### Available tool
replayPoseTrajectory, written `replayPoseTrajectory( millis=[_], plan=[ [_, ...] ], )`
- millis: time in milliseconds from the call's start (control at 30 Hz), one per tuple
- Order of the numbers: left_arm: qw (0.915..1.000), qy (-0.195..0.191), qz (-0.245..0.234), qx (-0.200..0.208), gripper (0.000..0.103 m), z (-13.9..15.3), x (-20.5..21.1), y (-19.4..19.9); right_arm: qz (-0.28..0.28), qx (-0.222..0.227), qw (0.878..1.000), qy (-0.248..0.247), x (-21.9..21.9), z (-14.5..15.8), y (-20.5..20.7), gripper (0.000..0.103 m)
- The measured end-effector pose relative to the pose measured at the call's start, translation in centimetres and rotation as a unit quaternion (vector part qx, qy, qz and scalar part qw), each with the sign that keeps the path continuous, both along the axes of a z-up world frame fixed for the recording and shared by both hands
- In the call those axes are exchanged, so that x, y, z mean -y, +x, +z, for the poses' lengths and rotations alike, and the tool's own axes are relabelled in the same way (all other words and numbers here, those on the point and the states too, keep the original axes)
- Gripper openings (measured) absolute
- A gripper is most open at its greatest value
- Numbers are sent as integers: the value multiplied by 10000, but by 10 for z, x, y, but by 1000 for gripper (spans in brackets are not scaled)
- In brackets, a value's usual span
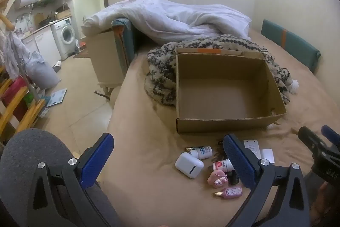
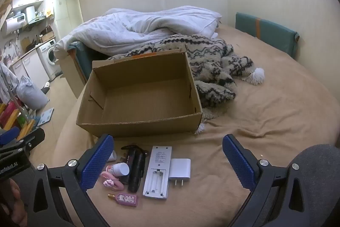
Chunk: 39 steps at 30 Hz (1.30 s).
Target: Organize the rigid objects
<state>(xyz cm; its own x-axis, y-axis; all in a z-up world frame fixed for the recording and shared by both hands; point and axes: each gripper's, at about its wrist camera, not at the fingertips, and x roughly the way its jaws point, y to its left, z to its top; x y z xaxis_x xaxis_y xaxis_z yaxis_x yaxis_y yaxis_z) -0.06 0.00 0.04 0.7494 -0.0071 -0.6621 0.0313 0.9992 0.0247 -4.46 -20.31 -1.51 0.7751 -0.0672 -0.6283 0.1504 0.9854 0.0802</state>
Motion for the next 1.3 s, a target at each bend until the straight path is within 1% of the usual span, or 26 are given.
replayPoseTrajectory(
  millis=[33, 467, 500, 1300],
  plan=[
    [10000, -49, 8, -62, 103, 0, -1, 1, 3, -10, 10000, 1, 0, 0, 0, 103],
    [10000, -22, 7, -21, 103, 0, -10, 5, -21, -35, 10000, 42, 2, -1, 2, 103],
    [10000, -25, 26, -17, 103, 0, -10, 3, 2, -11, 10000, -16, -1, 0, 0, 103],
    [10000, 32, 48, 10, 103, 2, -9, 0, 4, -13, 10000, 1, 0, -1, 0, 103]
  ],
)
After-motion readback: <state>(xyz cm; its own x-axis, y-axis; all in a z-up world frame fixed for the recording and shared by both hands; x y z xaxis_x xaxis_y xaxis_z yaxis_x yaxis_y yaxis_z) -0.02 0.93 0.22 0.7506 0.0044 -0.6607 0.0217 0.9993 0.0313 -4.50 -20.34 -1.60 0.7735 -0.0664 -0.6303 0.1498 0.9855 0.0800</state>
